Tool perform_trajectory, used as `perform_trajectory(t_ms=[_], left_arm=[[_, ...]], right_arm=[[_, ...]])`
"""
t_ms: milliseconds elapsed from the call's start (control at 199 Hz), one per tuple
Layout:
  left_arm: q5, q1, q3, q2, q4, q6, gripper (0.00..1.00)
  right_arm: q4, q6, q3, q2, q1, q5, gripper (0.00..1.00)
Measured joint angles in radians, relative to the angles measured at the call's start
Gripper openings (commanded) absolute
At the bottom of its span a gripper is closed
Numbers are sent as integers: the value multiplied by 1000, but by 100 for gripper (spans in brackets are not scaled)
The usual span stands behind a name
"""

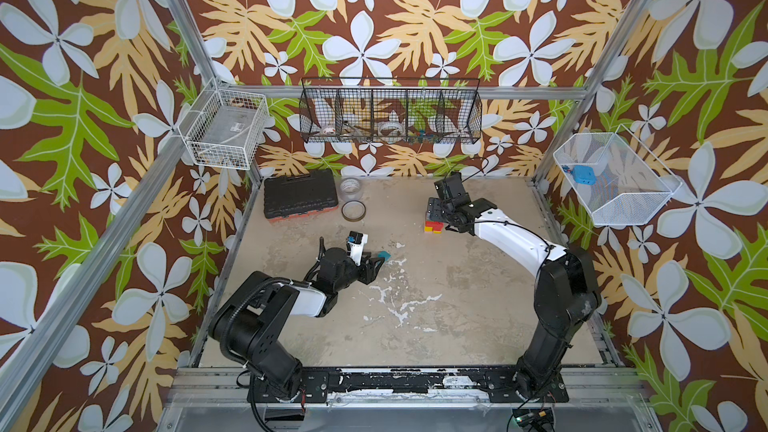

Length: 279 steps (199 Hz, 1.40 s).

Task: Build the wood block tower
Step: 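Lower the orange block onto the stack top while the left gripper reaches the teal wedge, then grasp the teal wedge with the left gripper while the right gripper withdraws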

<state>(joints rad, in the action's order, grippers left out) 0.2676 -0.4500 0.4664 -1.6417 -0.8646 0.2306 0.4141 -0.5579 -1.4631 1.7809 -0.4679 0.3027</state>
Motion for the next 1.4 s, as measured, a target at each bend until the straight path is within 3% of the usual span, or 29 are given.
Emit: perform_trajectory(t_ms=[422,708,994,1265,1400], left_arm=[[-185,-106,177,-153,183,-98,46],[-241,-106,189,-144,225,-109,56],[-270,-106,256,-205,259,-146,58],[-267,-106,284,-227,275,-170,50],[-262,-106,302,-233,292,-181,40]], right_arm=[[-56,-6,135,-150,-2,-37,89],[-70,-3,173,-185,-2,-41,90],[-71,-3,179,-186,-2,-45,90],[-72,-3,182,-186,-2,-49,90],[-77,-3,187,-186,-2,-60,90]])
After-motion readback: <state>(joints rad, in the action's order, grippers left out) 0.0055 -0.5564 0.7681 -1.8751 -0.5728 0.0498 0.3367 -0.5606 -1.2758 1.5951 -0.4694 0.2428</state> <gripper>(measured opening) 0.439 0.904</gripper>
